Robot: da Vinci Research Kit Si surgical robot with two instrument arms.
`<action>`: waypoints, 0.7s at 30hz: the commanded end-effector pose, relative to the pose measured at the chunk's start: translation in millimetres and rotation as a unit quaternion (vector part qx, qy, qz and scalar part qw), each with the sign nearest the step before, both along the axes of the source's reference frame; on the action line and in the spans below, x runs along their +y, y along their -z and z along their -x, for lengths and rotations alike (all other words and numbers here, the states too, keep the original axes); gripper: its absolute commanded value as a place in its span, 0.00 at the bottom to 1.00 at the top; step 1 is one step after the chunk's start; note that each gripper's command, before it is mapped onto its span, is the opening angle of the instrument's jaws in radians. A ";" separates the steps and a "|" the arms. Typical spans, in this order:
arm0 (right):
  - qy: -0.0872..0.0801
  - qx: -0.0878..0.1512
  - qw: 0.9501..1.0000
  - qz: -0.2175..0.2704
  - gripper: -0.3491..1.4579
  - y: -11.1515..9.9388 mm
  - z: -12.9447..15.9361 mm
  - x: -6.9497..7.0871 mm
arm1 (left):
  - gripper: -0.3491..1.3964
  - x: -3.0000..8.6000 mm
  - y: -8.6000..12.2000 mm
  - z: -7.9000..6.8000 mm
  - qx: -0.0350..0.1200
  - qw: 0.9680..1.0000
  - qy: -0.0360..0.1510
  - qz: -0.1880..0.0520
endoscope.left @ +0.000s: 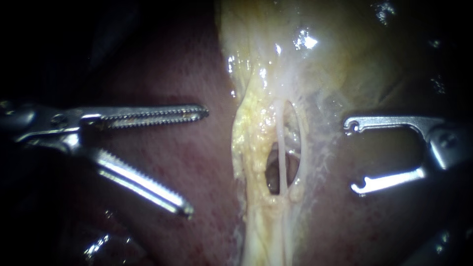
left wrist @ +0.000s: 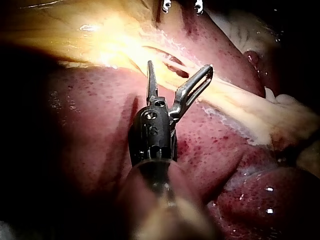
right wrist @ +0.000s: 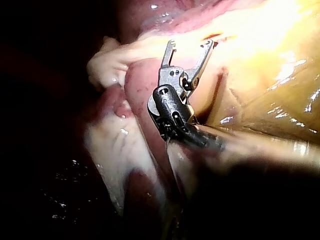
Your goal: Grabbing gallbladder
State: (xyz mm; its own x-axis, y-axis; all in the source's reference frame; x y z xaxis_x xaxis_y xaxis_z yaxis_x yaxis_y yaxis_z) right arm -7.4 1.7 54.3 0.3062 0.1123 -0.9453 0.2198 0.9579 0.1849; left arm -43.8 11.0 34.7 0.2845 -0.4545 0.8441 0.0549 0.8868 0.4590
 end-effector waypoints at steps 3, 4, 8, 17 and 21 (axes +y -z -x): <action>0.000 0.000 1.000 0.000 0.52 0.0 0.0 0.0 | 0.74 0.1 0.0 0.1 0.000 1.000 0.000 0.000; 0.000 0.000 1.000 0.000 0.52 0.0 0.0 0.0 | 0.74 0.2 0.1 0.2 0.000 1.000 0.001 -0.001; 0.000 0.000 1.000 0.000 0.52 0.0 0.0 0.0 | 0.74 0.7 0.1 0.7 0.005 1.000 0.008 0.001; 0.000 0.000 1.000 0.000 0.52 0.0 0.0 0.0 | 0.74 2.1 -1.3 2.8 0.022 0.999 0.035 -0.008; 0.000 0.000 1.000 0.000 0.52 0.0 0.0 0.0 | 0.72 2.4 -2.5 3.7 0.026 0.999 0.041 -0.018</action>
